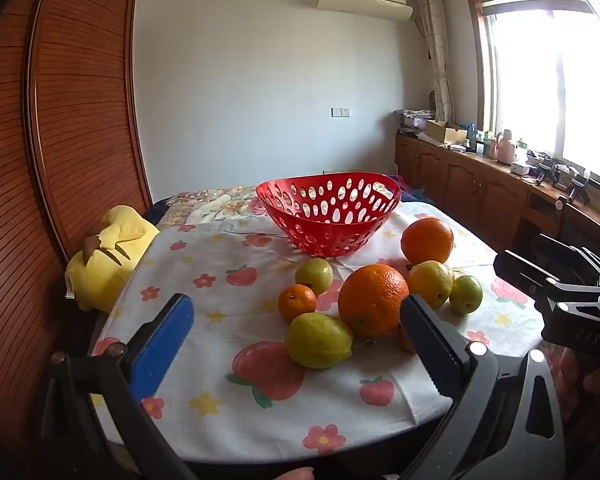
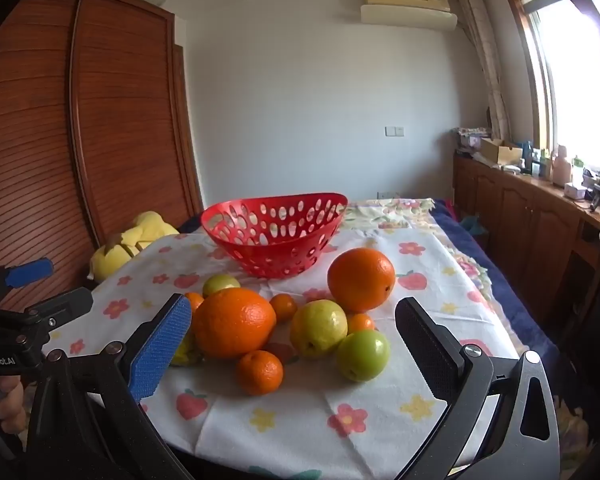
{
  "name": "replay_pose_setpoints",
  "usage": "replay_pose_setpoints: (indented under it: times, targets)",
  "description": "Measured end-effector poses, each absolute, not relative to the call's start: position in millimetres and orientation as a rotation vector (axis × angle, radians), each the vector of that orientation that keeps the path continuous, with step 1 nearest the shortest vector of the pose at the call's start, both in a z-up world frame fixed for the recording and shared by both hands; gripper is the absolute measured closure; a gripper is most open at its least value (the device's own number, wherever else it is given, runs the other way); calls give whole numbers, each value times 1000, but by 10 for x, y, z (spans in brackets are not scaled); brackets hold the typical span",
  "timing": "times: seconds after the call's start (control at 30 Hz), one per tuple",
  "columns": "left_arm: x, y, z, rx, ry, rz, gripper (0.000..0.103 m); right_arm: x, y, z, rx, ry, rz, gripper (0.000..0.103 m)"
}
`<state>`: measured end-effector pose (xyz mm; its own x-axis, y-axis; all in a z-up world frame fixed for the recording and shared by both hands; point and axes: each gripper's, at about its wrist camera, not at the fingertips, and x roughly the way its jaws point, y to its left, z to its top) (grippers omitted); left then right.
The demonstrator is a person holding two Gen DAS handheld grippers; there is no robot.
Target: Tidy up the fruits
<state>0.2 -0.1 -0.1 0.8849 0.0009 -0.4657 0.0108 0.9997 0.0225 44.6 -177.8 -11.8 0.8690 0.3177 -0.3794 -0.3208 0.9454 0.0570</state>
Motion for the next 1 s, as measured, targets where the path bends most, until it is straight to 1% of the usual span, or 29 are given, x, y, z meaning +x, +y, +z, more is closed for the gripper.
replay_pose_setpoints:
  times: [1.0]
  targets:
    - [-47, 10, 71, 14, 461, -5, 0, 423, -1802, -60, -6, 384, 332, 0]
